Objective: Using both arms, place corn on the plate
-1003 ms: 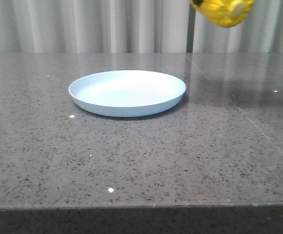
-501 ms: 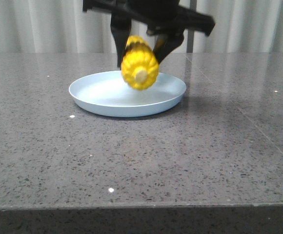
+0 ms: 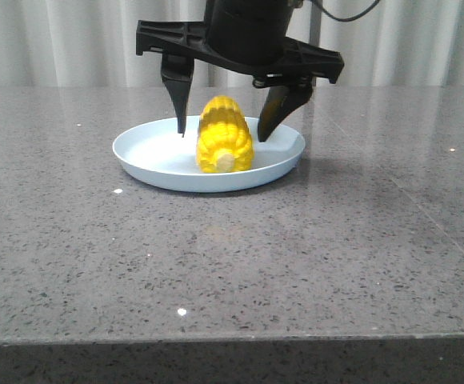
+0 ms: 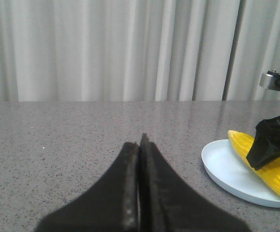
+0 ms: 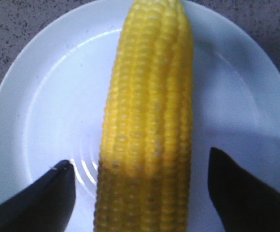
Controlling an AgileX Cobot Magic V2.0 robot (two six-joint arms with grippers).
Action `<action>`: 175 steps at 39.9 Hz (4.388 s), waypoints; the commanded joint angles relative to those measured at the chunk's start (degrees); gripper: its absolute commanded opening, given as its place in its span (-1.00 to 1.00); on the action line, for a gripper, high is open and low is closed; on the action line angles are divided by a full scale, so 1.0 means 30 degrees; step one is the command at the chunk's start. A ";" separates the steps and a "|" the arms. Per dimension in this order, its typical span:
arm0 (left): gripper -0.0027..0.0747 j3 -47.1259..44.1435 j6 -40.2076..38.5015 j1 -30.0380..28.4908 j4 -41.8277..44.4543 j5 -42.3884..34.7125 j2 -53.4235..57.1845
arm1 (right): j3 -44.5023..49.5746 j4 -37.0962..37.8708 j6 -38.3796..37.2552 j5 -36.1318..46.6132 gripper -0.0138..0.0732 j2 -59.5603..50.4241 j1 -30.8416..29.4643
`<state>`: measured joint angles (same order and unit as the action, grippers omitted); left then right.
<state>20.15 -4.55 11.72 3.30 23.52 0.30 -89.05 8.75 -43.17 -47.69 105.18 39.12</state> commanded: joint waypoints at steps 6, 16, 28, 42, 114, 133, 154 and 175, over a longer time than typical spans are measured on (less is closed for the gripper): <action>-0.98 0.0497 -0.0158 -0.0038 -0.0002 -0.1589 0.0122 | -0.0916 0.1026 -0.0024 0.0341 0.78 -0.2042 0.0001; -0.98 0.0497 -0.0158 -0.0038 -0.0002 -0.1589 0.0122 | -0.2525 0.1403 0.1021 -0.0771 0.59 -0.4452 -0.0812; -0.98 0.0497 -0.0158 -0.0038 -0.0002 -0.1589 0.0122 | -0.2768 0.1517 0.3032 -0.3561 -0.55 -0.6359 -0.4091; -0.98 0.0497 -0.0158 -0.0038 -0.0002 -0.1589 0.0122 | -0.0422 0.1729 0.7319 -0.5147 -0.83 -1.0825 -0.8295; -0.98 0.0497 -0.0158 -0.0038 -0.0002 -0.1589 0.0122 | 2.2267 0.3227 0.7812 0.9121 -0.83 -3.2436 -0.8488; -0.98 -0.2064 0.3494 -0.2274 -0.2291 -0.3475 0.0405 | 2.2263 0.3227 0.7812 0.9104 -0.83 -3.2436 -0.8488; -0.98 -0.6881 0.3427 -0.2994 -0.2154 -0.6871 0.0405 | 2.2263 0.3227 0.7812 0.9104 -0.83 -3.2436 -0.8488; -0.98 -0.6881 0.3427 -0.2994 -0.2154 -0.6871 0.0370 | 2.2263 0.3227 0.7812 0.9104 -0.83 -3.2436 -0.8488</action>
<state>-0.26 5.75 2.81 -2.76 8.11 0.30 -20.96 17.07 -20.34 -25.12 7.28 14.01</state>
